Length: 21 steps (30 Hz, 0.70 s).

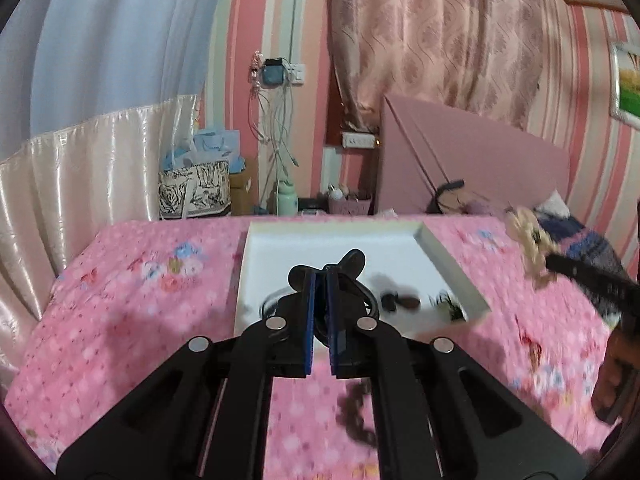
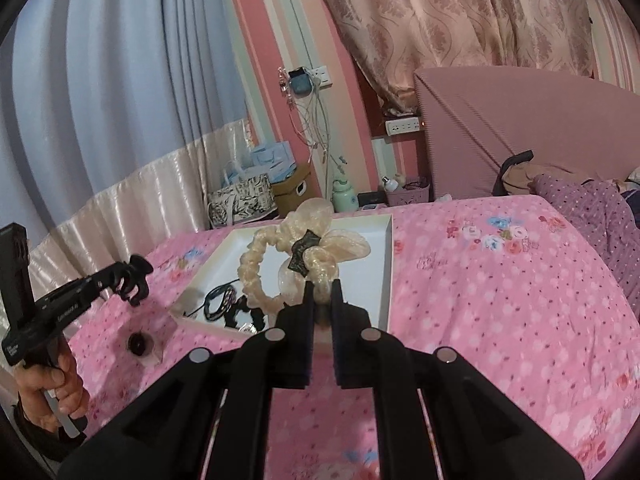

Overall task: Organize jewelry
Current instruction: 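Carry the hair tie and scrunchie over the white tray and lower them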

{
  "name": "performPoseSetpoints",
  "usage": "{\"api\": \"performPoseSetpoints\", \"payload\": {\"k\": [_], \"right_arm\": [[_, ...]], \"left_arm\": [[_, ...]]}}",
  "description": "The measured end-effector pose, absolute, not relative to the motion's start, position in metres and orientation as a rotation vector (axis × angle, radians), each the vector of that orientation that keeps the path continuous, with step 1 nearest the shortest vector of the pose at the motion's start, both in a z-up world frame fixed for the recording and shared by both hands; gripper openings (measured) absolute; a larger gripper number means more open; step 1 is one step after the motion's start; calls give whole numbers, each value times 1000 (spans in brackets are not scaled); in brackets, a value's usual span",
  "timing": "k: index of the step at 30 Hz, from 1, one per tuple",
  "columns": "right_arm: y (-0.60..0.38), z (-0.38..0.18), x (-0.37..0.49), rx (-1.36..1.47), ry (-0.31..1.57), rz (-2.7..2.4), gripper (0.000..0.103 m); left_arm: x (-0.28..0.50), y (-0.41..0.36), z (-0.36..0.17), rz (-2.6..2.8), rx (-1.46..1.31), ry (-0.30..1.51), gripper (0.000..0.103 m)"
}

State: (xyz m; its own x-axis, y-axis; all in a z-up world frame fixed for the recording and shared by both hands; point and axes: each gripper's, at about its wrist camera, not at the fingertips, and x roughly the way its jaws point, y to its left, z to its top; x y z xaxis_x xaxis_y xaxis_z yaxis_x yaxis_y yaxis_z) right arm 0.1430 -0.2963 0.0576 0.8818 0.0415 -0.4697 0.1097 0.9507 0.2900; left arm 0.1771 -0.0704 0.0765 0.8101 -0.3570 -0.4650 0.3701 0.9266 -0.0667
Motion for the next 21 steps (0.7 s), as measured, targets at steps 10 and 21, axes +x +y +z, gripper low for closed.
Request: {"api": "performPoseSetpoints", "payload": {"k": [10, 21], "right_arm": [[-285, 35, 191, 291, 468, 31, 7], [-261, -7, 230, 154, 531, -45, 7]], "left_arm": [[239, -82, 33, -300, 33, 539, 3], [253, -94, 3, -238, 98, 542, 3]]}}
